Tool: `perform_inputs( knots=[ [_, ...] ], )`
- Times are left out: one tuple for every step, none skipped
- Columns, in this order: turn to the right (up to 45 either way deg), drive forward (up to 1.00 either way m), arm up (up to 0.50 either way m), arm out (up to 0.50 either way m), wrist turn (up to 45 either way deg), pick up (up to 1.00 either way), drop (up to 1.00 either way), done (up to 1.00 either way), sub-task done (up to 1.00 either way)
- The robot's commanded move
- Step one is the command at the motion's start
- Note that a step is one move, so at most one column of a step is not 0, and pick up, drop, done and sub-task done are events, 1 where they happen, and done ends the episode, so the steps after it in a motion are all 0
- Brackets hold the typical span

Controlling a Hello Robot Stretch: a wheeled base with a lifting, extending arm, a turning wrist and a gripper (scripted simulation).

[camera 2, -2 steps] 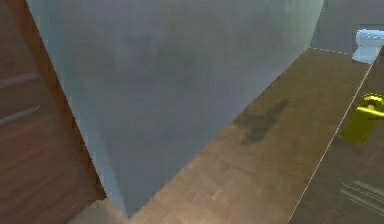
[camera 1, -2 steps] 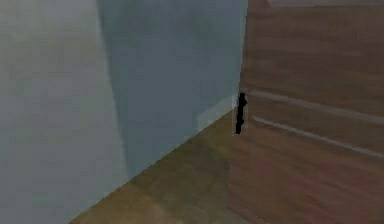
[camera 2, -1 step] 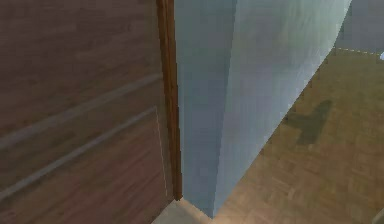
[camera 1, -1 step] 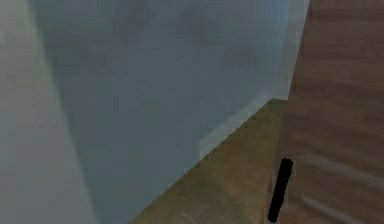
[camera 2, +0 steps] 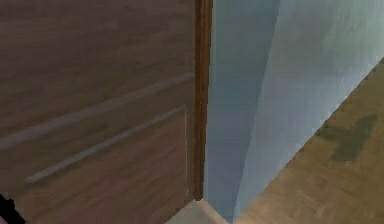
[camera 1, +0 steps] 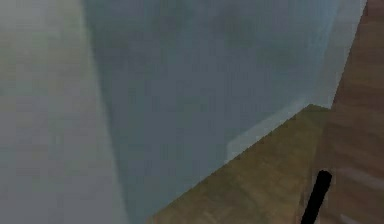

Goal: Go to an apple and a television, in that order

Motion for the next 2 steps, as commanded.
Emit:
perform_inputs(
  knots=[
    [0.0, 0.60, 0.00, 0.00, 0.0, 0.00, 0.00, 0.00, 0.00],
    [42.0, 0.00, 0.00, 0.00, 0.0, 0.00, 0.00, 0.00, 0.00]
  ],
)
